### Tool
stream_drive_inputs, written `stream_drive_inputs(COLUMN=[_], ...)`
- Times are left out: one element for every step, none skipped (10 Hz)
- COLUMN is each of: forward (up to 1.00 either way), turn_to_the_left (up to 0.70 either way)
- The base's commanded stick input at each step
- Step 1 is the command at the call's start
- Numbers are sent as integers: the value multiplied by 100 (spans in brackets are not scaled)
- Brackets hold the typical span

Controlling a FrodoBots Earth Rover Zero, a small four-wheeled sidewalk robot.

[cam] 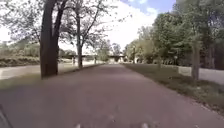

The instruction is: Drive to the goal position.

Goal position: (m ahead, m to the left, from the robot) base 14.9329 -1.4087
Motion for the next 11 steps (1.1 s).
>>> stream_drive_inputs(forward=[100, 100, 100, 100, 100, 100, 100, 100, 100, 100, 100], turn_to_the_left=[0, 0, 0, 0, 0, 0, 0, 0, 0, 0, 0])
